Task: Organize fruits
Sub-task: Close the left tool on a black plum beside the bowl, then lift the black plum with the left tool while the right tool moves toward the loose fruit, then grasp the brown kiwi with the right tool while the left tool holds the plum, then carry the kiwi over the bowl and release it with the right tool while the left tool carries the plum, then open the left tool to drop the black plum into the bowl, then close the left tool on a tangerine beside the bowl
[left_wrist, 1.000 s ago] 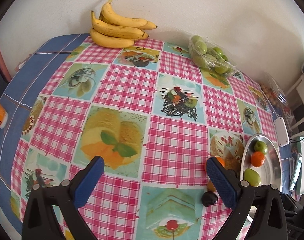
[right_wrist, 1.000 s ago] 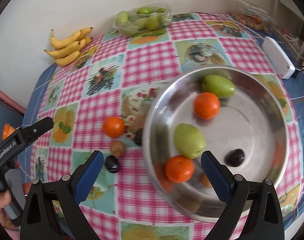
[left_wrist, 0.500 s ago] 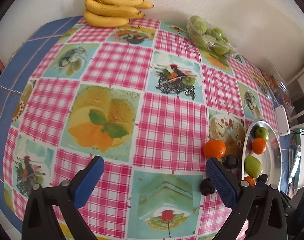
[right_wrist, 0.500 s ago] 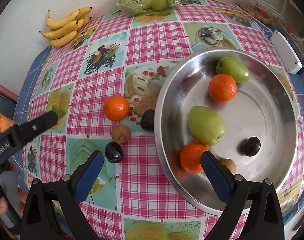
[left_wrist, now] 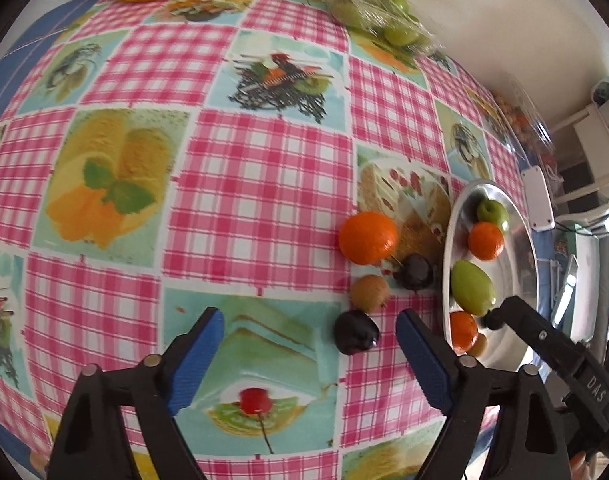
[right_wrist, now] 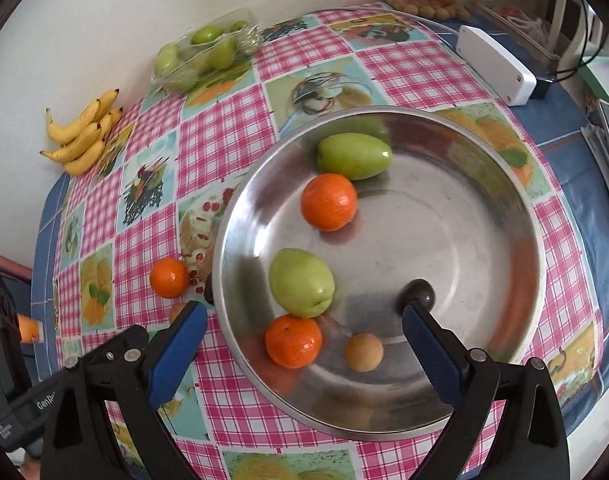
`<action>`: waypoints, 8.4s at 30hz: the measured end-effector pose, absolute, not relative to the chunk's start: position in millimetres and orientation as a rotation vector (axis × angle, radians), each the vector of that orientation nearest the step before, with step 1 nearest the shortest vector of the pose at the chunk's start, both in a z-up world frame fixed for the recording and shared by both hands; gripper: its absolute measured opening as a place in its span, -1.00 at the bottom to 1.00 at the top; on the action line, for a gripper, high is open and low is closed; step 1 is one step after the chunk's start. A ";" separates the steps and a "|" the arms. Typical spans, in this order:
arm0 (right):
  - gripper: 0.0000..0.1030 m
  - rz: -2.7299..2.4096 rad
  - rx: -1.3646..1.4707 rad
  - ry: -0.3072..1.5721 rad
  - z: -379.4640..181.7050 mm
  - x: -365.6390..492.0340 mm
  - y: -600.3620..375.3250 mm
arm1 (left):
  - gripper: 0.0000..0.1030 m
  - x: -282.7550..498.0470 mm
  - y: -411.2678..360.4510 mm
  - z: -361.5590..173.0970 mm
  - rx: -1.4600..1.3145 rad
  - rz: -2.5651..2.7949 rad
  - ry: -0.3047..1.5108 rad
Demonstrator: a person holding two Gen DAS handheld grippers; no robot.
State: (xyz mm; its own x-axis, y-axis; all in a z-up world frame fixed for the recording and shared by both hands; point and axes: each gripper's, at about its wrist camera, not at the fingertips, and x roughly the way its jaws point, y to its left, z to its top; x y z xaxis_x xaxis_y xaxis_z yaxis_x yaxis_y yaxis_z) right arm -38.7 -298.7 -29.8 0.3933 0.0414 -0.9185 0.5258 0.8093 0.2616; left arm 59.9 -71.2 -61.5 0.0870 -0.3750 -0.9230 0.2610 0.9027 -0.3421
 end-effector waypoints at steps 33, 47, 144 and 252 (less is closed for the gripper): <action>0.90 -0.311 0.561 1.154 -30.5 -37.4 -292.0 | -0.49 46.6 -103.1 -62.4 -0.028 -0.580 1.417; 0.90 -0.216 0.514 1.102 -17.7 -27.1 -267.5 | -0.49 77.9 -44.4 -39.9 -0.204 -0.479 1.345; -0.47 -0.269 0.620 1.072 -17.6 -30.6 -308.3 | -0.49 65.6 -83.7 -14.0 -0.088 -0.485 1.238; 0.53 -0.370 0.552 1.155 -42.9 -52.9 -343.1 | 1.00 62.4 -104.3 -41.0 -0.067 -0.366 1.261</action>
State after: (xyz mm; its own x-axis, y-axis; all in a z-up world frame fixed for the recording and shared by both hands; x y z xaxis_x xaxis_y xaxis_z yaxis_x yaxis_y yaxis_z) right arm -52.9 -343.1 -42.9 0.3676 0.0046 -0.9300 0.5440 0.8100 0.2190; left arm 62.4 -104.3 -41.0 0.2556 -0.3057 -0.9172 0.2327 0.9402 -0.2486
